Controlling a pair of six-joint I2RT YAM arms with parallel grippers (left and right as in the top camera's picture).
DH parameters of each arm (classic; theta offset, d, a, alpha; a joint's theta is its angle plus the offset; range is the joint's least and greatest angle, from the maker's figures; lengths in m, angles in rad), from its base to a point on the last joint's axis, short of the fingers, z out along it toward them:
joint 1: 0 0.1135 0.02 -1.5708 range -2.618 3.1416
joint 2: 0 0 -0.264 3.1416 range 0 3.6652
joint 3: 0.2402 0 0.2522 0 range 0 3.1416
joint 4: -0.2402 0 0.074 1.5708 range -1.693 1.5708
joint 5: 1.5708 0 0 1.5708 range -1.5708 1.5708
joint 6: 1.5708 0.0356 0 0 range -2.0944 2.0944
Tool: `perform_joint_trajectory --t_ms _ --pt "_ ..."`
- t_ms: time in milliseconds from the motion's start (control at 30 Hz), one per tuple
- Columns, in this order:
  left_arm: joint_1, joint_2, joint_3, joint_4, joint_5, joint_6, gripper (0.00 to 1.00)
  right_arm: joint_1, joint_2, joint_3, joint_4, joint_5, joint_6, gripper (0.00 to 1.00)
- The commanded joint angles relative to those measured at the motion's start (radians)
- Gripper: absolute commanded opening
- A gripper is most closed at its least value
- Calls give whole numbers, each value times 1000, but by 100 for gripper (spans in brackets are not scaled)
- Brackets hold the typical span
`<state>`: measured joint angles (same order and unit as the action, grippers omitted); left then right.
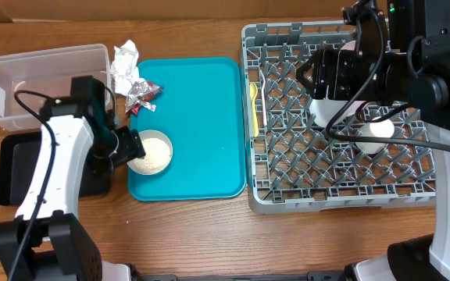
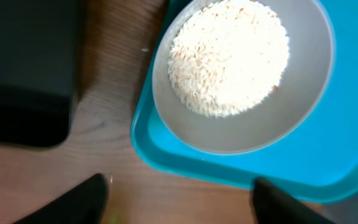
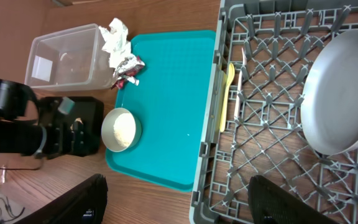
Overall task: Sort waste into correct bins and load items into the dishwasher rack
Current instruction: 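Release the grey plate and move the left gripper to the rice bowl, then lower the left gripper onto the rice bowl rim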
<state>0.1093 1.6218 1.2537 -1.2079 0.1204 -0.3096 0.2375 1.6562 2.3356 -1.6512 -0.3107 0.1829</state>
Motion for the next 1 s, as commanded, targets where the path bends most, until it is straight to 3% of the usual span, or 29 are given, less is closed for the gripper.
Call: perform_joint_trajectory --t_ms 0,267,367,433,600,967 --pt "3 -7 -82 66 25 -5 62 5 -13 -12 0 -5 0 76" --pt "3 -7 -187 216 3 -39 53 5 -10 -19 -5 -5 -1 76" --pt "3 -6 -205 248 3 -54 37 5 -10 -19 -4 -5 -1 76" --pt "3 -6 -205 254 0 -54 32 5 -10 -19 -4 -5 -1 76" --pt "3 -5 -205 256 -43 -61 35 5 -10 -19 -6 -5 -1 76" --pt "2 16 -209 278 -49 -80 31 5 -10 -19 -13 -5 -5 75"
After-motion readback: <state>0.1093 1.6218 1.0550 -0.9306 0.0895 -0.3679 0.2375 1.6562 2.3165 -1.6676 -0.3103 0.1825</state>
